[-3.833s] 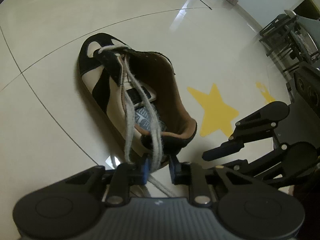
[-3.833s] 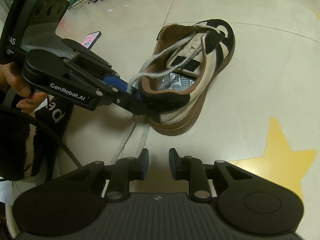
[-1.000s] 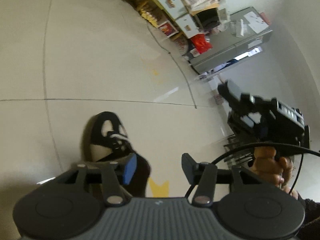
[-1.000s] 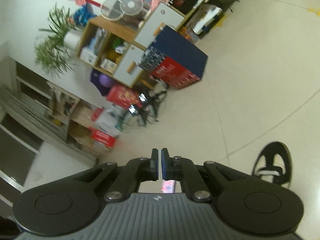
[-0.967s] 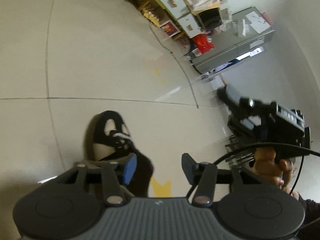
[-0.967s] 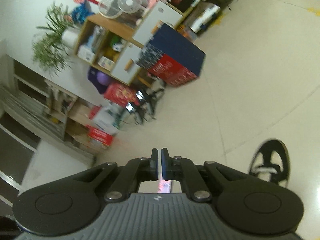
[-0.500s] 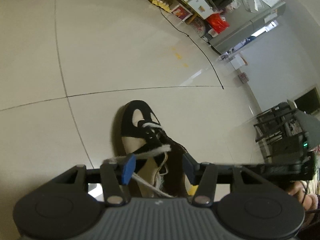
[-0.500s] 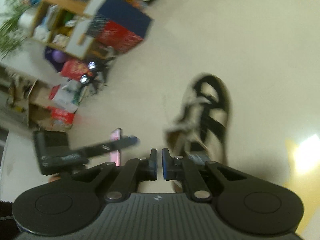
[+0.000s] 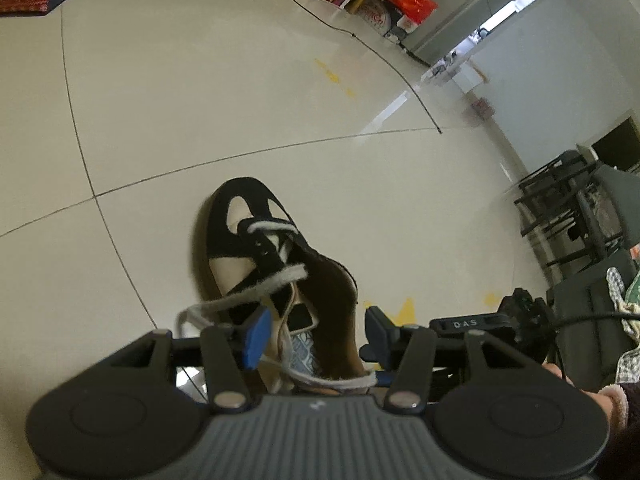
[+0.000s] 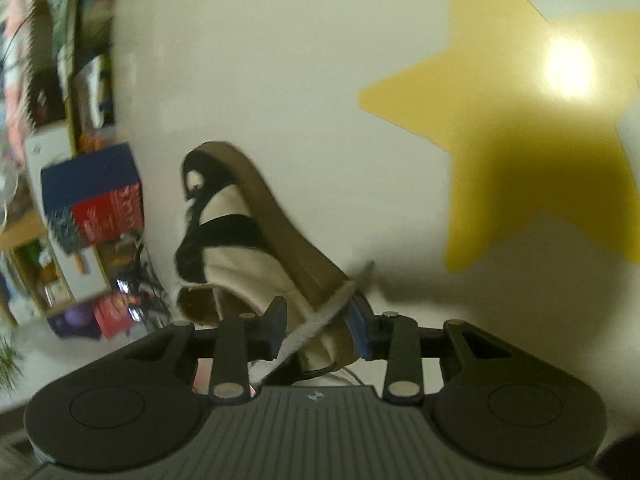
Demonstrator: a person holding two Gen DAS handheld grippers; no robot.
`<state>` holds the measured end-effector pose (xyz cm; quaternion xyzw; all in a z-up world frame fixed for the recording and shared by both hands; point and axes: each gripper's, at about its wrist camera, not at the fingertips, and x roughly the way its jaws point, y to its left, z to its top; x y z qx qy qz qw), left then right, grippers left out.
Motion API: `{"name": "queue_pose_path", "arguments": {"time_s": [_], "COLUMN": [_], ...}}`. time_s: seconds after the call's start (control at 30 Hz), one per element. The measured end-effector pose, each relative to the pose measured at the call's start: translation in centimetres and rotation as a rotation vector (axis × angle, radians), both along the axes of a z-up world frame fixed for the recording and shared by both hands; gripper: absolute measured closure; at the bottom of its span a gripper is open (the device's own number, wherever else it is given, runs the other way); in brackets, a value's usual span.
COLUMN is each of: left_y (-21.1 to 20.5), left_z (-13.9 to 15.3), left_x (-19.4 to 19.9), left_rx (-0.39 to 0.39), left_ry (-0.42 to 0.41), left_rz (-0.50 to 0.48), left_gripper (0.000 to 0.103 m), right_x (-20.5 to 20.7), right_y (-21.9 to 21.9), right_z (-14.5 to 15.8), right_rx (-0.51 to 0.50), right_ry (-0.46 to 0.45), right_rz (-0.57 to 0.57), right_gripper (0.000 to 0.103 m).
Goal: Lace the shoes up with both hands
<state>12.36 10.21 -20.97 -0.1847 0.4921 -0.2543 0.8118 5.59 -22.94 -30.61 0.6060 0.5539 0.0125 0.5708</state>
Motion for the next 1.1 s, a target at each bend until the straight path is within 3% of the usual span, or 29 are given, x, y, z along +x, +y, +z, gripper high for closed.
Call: {"name": "queue_pose_path", "arguments": {"time_s": [0.2, 0.23, 0.3, 0.33, 0.43, 0.63, 0.77, 0.93, 1.1], "left_y": [-0.2, -0.2, -0.3, -0.3, -0.2, 1.1, 2.2, 2.9, 3.5], "left_z": [0.5, 0.6, 0.8, 0.9, 2.1, 5.4, 7.9, 10.6, 12.9], "left_x": [0.2, 0.2, 0.2, 0.2, 0.3, 0.7, 0.5, -0.3, -1.0], "left_rx": [0.023, 0.025, 0.036, 0.042, 0.063, 0.110, 0.124, 0.174, 0.206], "left_ry": [0.017, 0.019, 0.022, 0.024, 0.018, 0.001, -0.006, -0.009, 0.004], "left_rz": [0.009, 0.010, 0.012, 0.013, 0.009, 0.042, 0.074, 0.092, 0.118], "left_gripper": [0.050, 0.050, 0.050, 0.050, 0.050, 0.050, 0.050, 0.050, 0.049], "right_x": [-1.0, -1.0, -0.8, -0.7, -0.5, 1.8, 3.3, 5.7, 6.2], "right_y": [0.5, 0.7, 0.8, 0.7, 0.2, -0.6, -0.4, 0.0, 0.4], "right_z": [-2.4, -2.7, -2.8, -2.6, -1.0, 6.5, 14.2, 23.9, 31.5], "right_rx": [0.063, 0.065, 0.054, 0.045, 0.007, -0.039, -0.073, -0.127, -0.206], "right_ry": [0.113, 0.114, 0.091, 0.075, 0.016, -0.134, -0.282, -0.498, -0.659], "right_rz": [-0.147, -0.157, -0.159, -0.157, -0.136, 0.021, 0.130, 0.178, 0.210], "right_gripper": [0.068, 0.072, 0.094, 0.099, 0.100, 0.100, 0.100, 0.100, 0.100]}}
